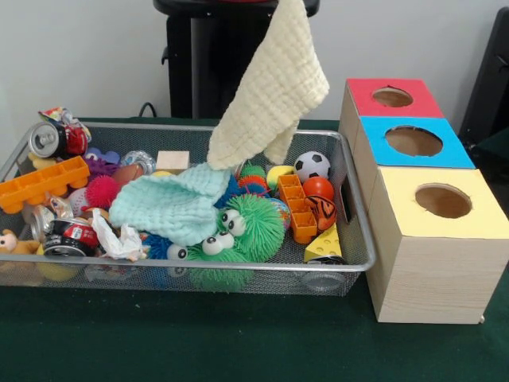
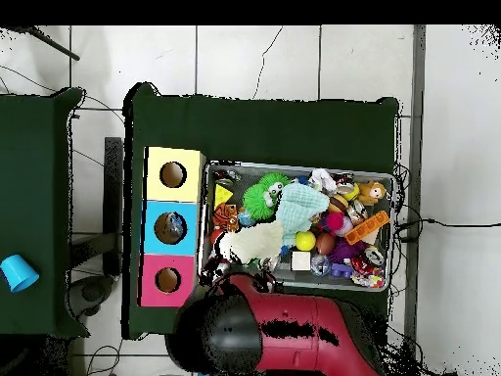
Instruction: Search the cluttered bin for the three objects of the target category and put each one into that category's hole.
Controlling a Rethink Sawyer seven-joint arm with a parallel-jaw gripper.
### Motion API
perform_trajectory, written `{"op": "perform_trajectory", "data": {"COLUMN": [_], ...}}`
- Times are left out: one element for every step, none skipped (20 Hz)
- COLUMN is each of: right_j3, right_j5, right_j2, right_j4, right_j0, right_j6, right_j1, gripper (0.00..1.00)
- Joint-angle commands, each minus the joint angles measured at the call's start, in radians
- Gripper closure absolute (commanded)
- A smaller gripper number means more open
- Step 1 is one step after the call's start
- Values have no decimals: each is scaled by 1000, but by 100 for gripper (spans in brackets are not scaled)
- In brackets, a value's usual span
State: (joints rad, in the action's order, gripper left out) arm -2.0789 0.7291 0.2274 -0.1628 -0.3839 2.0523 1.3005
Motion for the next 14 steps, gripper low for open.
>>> {"op": "perform_trajectory", "data": {"right_j3": [33, 31, 30, 28, 27, 26, 25, 28, 24, 21, 18, 15, 8, 3], "right_j5": [110, 101, 96, 92, 87, 85, 84, 95, 76, 77, 75, 75, 68, 63], "right_j2": [-54, -67, -69, -71, -74, -79, -78, -73, -79, -78, -82, -83, -84, -85], "right_j4": [49, 59, 58, 58, 57, 59, 60, 57, 62, 66, 70, 76, 81, 88], "right_j0": [26, 33, 34, 34, 35, 37, 34, 28, 30, 26, 26, 22, 10, 3], "right_j6": [202, 197, 196, 194, 193, 192, 173, 138, 146, 130, 127, 115, 96, 82], "right_j1": [-20, -22, -21, -20, -19, -19, -19, -23, -26, -25, -22, -19, -18, -15], "gripper": [100, 0, 0, 0, 0, 0, 0, 0, 0, 0, 0, 0, 0, 0]}}
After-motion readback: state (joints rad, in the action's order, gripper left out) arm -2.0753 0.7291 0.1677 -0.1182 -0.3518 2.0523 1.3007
